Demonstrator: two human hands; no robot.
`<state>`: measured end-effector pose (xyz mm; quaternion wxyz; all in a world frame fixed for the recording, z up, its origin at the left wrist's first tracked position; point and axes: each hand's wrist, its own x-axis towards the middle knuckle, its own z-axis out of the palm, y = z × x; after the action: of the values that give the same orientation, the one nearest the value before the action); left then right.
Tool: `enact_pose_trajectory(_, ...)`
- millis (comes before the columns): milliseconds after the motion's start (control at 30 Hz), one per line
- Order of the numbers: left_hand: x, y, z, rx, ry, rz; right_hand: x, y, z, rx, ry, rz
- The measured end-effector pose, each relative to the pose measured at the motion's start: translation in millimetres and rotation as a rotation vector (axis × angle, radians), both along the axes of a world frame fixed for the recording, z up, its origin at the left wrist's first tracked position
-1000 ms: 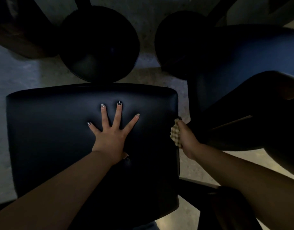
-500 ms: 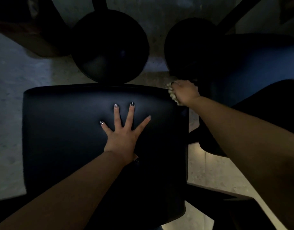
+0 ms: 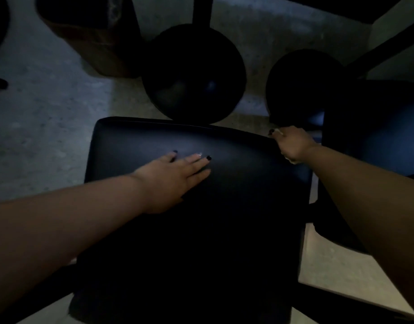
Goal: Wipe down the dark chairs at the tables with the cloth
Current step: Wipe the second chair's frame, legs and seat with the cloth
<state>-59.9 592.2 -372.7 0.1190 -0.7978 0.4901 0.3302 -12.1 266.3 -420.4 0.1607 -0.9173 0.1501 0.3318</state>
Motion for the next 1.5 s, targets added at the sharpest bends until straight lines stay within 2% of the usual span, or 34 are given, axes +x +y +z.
enact_pose_trajectory(133, 8.8, 76.6, -11.8, -0.033, -0.049, 0.216, 12.2, 37.3, -0.5, 0.081, -0.011, 0.007)
enact_pose_trajectory(233, 8.2, 113.1, -16.5, -0.162, -0.032, 0.428, 24.9, 79.7, -4.5, 0.097, -0.032, 0.094)
enact_pose_trajectory(433, 33.8, 131.2, -28.1, -0.403, 0.093, 1.175, 48.1, 184.0, -8.0, 0.136, -0.126, 0.313)
enact_pose_trajectory(500, 40.9, 137.7, -32.2, -0.489, 0.186, 1.480, 53.5, 215.9, -7.9, 0.144, -0.148, 0.351)
enact_pose_trajectory(600, 46.2, 152.1, -33.9, -0.721, 0.521, 1.997, 61.7, 270.2, -9.1, 0.183, -0.164, 0.415)
enact_pose_trajectory(667, 41.6, 165.6, -30.5, -0.826, 0.688, 2.179, 66.6, 308.4, -10.7, 0.185, -0.185, 0.465)
enact_pose_trajectory(767, 26.3, 190.1, -33.3, -0.820, 0.768, 2.206, 69.5, 349.9, -13.3, 0.134, -0.237, 0.498)
enact_pose_trajectory(867, 8.7, 211.9, -42.3, -0.808, 0.738, 2.240, 64.7, 370.8, -11.1, 0.070, -0.297, 0.561)
enact_pose_trajectory(933, -0.8, 224.3, -46.6, -0.804, 0.699, 2.277, 58.6, 386.0, -6.2, -0.008, -0.309, 0.748)
enact_pose_trajectory(1033, -12.4, 235.5, -46.7, -0.797, 0.662, 2.330, 34.4, 413.1, 1.7, -0.197, -0.318, 1.151)
enact_pose_trajectory(1100, -14.9, 238.0, -41.7, -0.802, 0.637, 2.358, 4.0, 424.2, 5.5, -0.251, -0.266, 1.345)
enact_pose_trajectory(1200, -13.7, 239.2, -32.1, -0.807, 0.619, 2.361, -60.1, 429.4, 14.6, -0.156, -0.181, 1.625)
enact_pose_trajectory(1333, -7.8, 237.8, -23.8, -0.812, 0.650, 2.314, -117.2, 428.7, 15.5, 0.008, -0.099, 1.850)
enact_pose_trajectory(1400, -4.5, 235.8, -23.1, -0.818, 0.648, 2.304, -116.0, 427.0, 12.1, 0.016, -0.087, 1.881)
enact_pose_trajectory(1500, 2.2, 230.1, -24.4, -0.820, 0.636, 2.299, -70.6, 418.9, 8.3, -0.007, -0.139, 1.707)
